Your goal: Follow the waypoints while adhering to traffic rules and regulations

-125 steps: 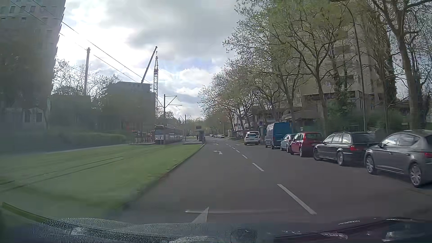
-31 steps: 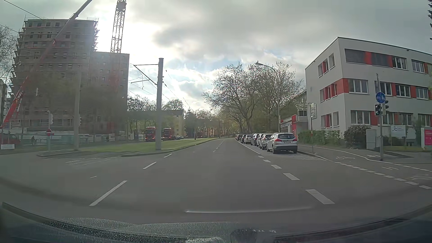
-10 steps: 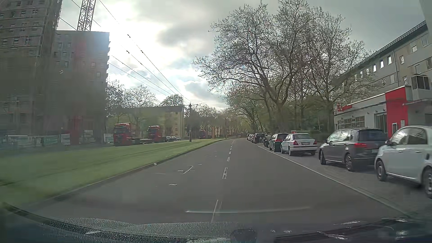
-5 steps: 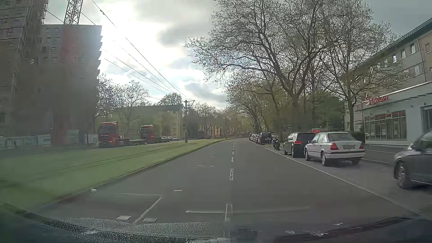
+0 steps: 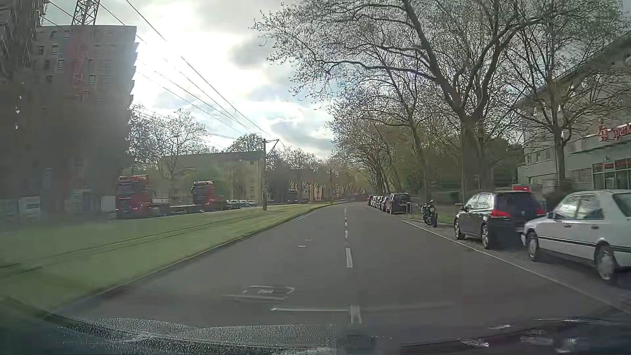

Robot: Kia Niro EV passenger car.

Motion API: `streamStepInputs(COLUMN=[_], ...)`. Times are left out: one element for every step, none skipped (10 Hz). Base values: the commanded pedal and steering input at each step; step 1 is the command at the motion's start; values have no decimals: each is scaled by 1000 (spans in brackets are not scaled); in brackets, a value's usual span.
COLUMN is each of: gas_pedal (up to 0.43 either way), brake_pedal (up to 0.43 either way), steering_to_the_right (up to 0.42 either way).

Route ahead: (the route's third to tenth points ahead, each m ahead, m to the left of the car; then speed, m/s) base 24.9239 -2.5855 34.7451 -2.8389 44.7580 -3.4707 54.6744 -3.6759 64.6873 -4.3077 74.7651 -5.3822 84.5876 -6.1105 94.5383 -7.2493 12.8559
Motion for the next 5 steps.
streamStepInputs(gas_pedal=[118,118,110,110,110], brake_pedal=[0,0,0,0,0], steering_to_the_right=[0,0,1,1,1])
